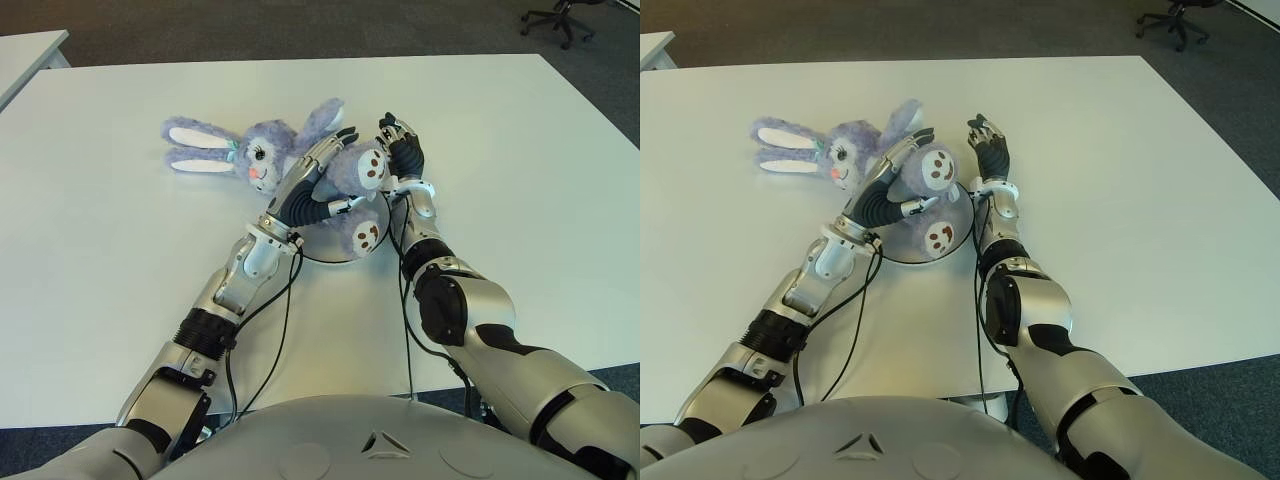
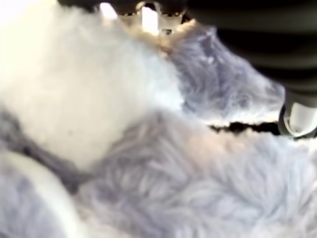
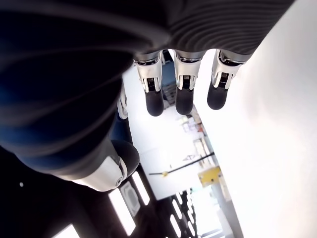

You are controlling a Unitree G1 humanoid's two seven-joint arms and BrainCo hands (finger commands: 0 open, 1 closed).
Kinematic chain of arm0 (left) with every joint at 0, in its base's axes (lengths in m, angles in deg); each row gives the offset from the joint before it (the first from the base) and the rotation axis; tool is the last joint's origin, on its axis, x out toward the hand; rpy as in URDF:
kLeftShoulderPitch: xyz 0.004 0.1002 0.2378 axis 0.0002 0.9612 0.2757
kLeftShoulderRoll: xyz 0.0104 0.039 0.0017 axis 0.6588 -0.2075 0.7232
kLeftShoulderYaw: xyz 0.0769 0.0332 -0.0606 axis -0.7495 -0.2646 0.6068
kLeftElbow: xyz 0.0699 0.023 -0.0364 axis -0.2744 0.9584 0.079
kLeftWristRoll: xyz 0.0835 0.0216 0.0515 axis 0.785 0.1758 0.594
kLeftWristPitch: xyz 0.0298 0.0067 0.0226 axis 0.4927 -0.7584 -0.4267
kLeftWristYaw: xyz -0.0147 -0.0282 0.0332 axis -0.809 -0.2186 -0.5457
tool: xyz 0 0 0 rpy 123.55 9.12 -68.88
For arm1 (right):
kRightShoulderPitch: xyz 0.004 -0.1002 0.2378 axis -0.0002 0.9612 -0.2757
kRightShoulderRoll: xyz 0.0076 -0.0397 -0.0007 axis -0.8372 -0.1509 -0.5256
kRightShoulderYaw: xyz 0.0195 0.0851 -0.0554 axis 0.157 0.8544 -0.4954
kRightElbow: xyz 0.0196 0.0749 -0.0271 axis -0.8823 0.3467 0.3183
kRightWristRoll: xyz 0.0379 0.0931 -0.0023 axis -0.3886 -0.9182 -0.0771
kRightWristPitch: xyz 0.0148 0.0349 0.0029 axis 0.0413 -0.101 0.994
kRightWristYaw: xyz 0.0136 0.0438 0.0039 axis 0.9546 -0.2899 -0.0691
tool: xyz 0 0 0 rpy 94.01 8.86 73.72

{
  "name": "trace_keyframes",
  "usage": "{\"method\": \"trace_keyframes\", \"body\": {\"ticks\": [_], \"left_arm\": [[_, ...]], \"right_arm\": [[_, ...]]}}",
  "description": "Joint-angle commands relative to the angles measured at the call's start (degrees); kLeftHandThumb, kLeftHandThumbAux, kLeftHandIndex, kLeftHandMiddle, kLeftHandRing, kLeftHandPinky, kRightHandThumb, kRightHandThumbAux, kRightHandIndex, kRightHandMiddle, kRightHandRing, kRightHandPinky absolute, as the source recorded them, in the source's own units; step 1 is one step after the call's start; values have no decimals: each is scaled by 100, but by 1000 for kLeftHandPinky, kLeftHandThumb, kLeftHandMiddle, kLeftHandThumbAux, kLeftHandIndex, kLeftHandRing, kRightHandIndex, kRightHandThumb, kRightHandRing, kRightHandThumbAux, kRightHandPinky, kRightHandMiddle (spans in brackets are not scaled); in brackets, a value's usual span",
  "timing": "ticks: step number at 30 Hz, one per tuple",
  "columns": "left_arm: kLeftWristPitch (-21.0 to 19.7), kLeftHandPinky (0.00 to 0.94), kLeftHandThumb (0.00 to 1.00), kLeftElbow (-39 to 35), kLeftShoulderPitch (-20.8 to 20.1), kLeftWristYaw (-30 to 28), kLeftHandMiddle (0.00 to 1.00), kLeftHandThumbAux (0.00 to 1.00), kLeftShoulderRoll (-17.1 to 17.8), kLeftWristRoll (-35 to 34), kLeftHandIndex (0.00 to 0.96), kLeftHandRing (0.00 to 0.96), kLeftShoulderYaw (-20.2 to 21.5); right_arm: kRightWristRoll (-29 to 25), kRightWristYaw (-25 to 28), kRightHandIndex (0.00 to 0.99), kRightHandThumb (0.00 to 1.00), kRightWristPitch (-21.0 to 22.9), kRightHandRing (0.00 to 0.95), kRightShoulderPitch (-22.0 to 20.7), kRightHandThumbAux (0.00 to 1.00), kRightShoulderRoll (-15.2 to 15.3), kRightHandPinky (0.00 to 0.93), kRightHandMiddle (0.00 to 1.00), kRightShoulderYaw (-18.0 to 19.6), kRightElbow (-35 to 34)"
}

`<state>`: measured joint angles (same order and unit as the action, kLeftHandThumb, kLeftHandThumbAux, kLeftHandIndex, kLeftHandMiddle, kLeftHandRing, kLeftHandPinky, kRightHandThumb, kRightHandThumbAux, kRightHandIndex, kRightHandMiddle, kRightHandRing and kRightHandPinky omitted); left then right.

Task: Put the doll into the plate.

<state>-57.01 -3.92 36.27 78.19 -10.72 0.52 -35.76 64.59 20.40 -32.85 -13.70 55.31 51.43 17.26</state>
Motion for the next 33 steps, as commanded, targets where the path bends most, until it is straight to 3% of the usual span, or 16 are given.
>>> {"method": "trace_keyframes", "body": {"ticks": [1, 17, 33], "left_arm": [[-40, 0, 232, 367, 169, -31, 16, 354, 45, 57, 0, 17, -49], [245, 0, 214, 565, 282, 75, 5, 302, 96, 90, 0, 0, 4], [696, 0, 169, 610, 545, 43, 1, 283, 372, 111, 0, 0, -32]], "right_arm": [[-40, -16, 396, 684, 310, 84, 542, 737, -150, 95, 106, 35, 287], [-29, -9, 397, 687, 322, 82, 573, 736, -146, 82, 110, 18, 265], [-31, -15, 396, 685, 318, 77, 594, 739, -147, 91, 95, 8, 243]]}}
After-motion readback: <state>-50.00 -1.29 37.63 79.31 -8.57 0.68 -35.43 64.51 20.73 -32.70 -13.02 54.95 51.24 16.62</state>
